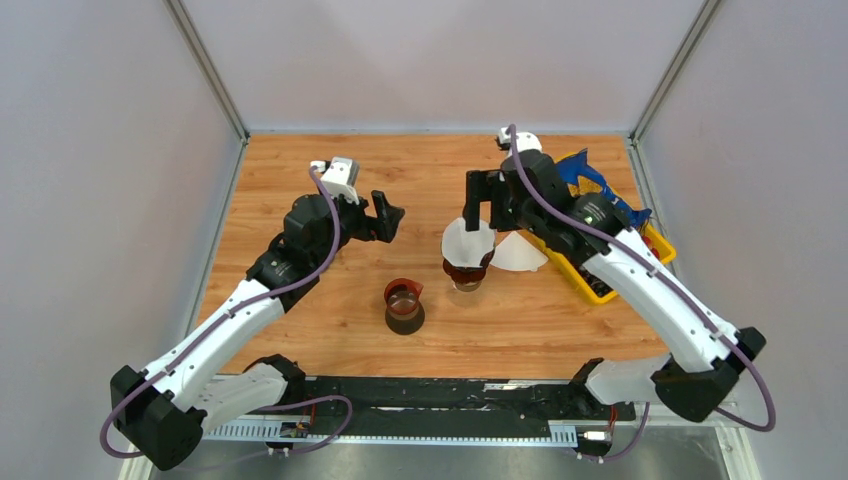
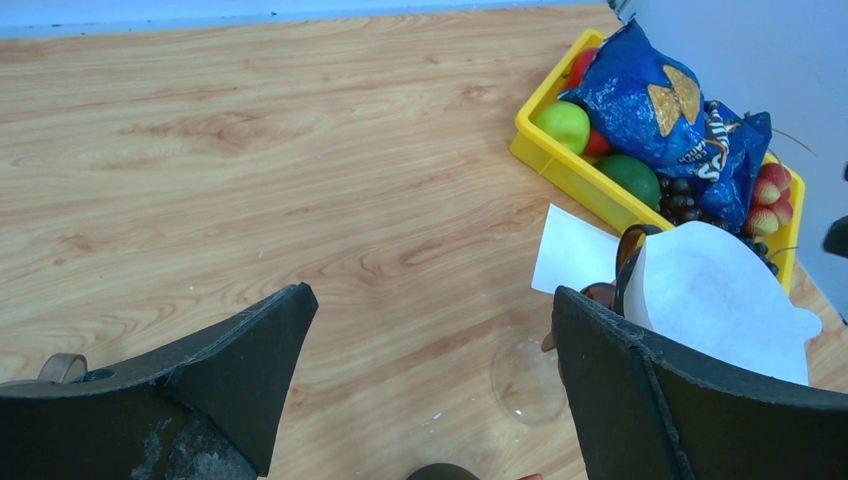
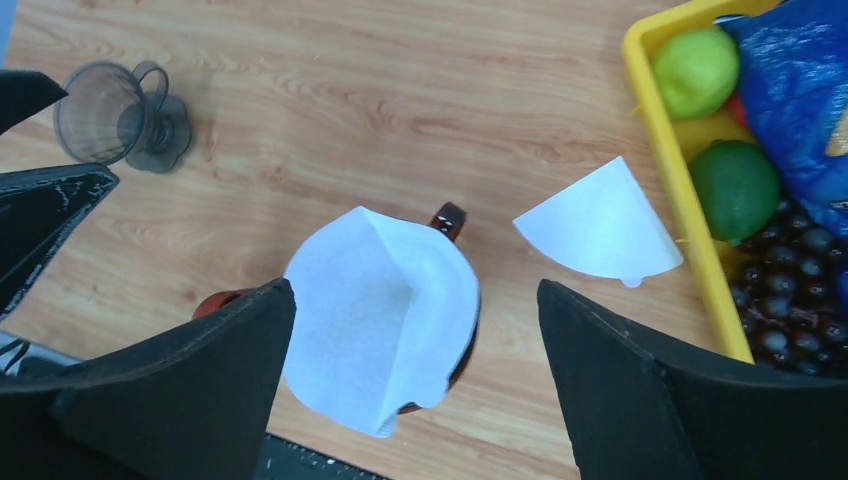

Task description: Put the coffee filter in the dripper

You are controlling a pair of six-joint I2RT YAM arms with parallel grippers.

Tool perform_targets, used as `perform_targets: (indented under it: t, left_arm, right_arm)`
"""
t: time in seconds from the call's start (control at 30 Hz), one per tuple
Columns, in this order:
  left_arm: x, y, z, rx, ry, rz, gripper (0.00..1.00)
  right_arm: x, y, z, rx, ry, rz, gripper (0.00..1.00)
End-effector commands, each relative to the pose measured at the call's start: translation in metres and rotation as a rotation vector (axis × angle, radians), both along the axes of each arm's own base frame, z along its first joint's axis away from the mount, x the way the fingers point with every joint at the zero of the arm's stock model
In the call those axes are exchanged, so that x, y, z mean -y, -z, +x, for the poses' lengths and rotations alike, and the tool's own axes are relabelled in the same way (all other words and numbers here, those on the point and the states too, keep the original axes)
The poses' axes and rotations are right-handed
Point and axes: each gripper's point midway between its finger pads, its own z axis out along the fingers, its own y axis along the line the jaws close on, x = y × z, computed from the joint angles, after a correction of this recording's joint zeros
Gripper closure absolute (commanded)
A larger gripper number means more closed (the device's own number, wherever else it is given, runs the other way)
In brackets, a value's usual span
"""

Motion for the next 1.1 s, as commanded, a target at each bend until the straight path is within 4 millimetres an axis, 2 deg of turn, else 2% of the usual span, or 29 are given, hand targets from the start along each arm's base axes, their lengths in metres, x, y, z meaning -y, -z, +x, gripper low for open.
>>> perform_targets:
  t: [0.0, 0.2, 0.33, 0.47, 0.53, 0.7, 0.9, 1.07]
  left_arm:
    - [-0.006, -0.004, 0.001, 0.014, -0.022, 0.003, 0.00]
    - [-0.012, -0.003, 0.002, 0.006, -0.058, 0.006, 0.00]
    - [-0.023, 0.002, 0.007, -0.011, -0.133, 0.000, 0.00]
    - [-0.051, 0.015, 0.013, -0.056, -0.257, 0.001, 0.00]
    - [-0.066, 0.019, 0.014, -0.079, -0.309, -0.025, 0.00]
    - [-0.103, 0.039, 0.014, -0.174, -0.461, -0.103, 0.00]
    - [-0.152, 0.076, 0.000, -0.329, -0.689, -0.149, 0.00]
    - [-0.173, 0.097, -0.015, -0.393, -0.786, -0.145, 0.00]
  right_arm:
    - [0.021, -0.027, 0.019, 0.206, 0.156, 0.123, 0.00]
    - [0.063, -0.022, 0.032, 0.247, 0.294, 0.169, 0.00]
    - [0.086, -0.002, 0.038, 0.226, 0.367, 0.163, 0.00]
    - [0.110, 0.036, 0.038, 0.175, 0.429, 0.157, 0.00]
    - [0.123, 0.045, 0.040, 0.179, 0.483, 0.148, 0.00]
    - [0.139, 0.051, 0.043, 0.245, 0.568, 0.162, 0.00]
    - [0.157, 0.060, 0.042, 0.321, 0.660, 0.175, 0.00]
    - [0.166, 0.070, 0.041, 0.340, 0.704, 0.155, 0.00]
